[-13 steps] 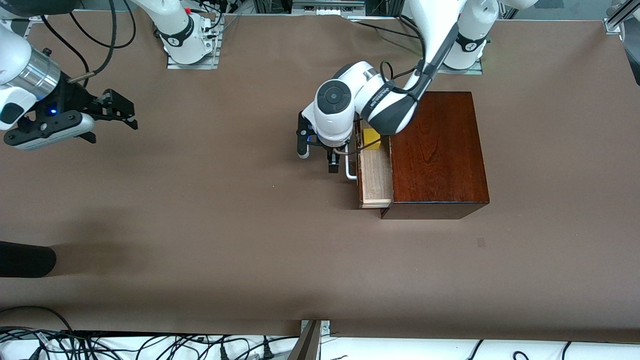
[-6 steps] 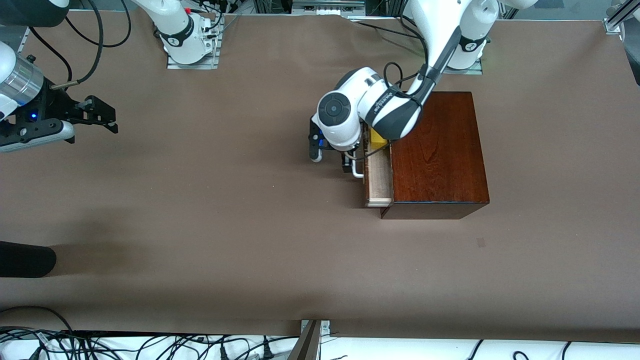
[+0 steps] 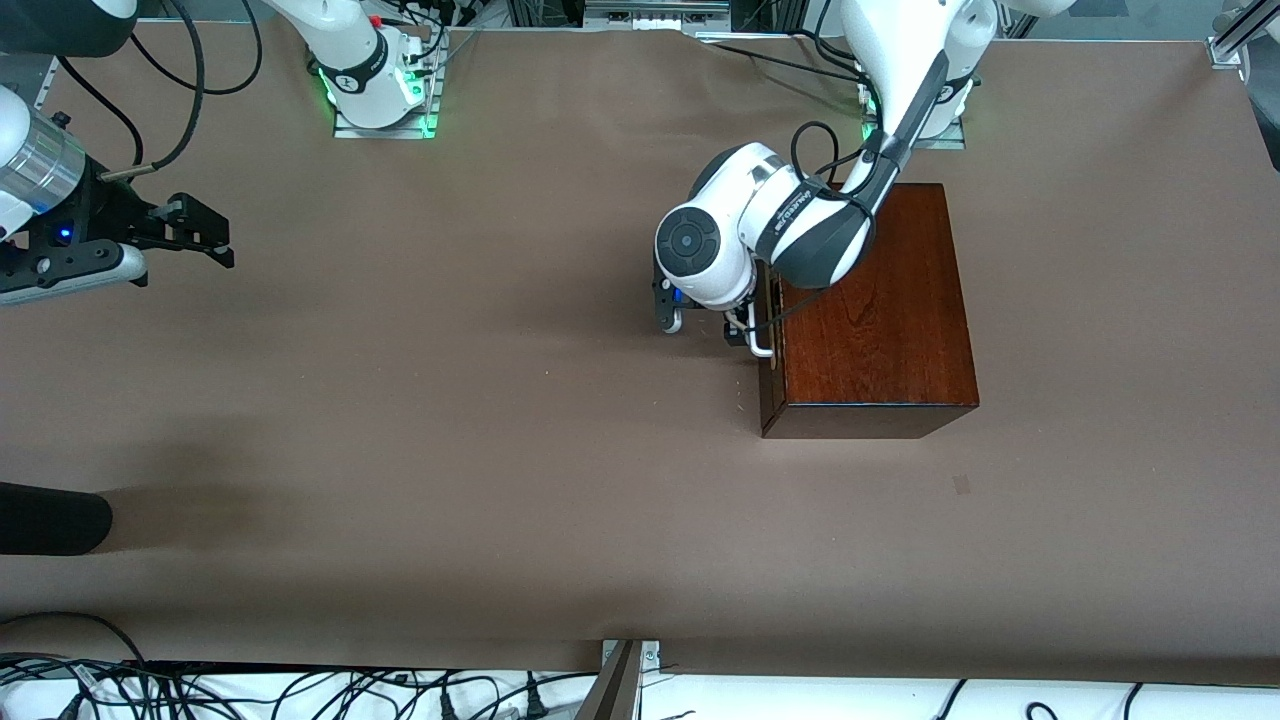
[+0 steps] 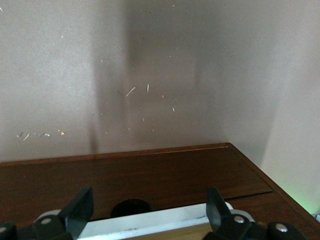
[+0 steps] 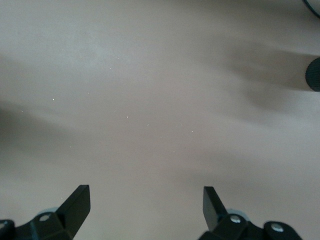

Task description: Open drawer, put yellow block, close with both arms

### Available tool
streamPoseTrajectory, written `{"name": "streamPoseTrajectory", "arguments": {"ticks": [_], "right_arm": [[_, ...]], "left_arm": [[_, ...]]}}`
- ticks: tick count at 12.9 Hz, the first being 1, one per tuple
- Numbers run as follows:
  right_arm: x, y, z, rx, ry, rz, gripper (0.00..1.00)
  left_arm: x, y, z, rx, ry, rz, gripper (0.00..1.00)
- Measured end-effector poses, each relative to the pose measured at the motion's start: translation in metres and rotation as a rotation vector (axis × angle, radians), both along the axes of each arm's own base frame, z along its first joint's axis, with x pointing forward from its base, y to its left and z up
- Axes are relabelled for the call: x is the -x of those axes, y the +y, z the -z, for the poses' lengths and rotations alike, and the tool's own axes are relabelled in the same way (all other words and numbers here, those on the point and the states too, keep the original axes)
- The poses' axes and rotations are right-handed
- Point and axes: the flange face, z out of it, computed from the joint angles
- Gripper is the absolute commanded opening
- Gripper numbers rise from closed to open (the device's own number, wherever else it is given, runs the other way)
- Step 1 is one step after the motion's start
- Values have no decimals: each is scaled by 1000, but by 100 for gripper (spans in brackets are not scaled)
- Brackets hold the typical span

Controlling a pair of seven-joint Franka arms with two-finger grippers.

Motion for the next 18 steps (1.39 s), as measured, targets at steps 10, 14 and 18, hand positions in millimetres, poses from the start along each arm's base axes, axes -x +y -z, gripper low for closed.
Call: {"name": "streamPoseTrajectory", "arguments": {"ticks": [10, 14, 18], "right_arm": [[-2, 1, -3, 20, -11, -6, 100], [-3, 0, 1, 21, -5, -1, 100], [-4, -1, 1, 22, -5, 0, 100]], "left_arm": [[1, 31, -163, 11, -112, -384, 100], [-48, 154, -241, -32, -122, -651, 100], [-95, 293, -276, 11, -212, -923, 100]]}}
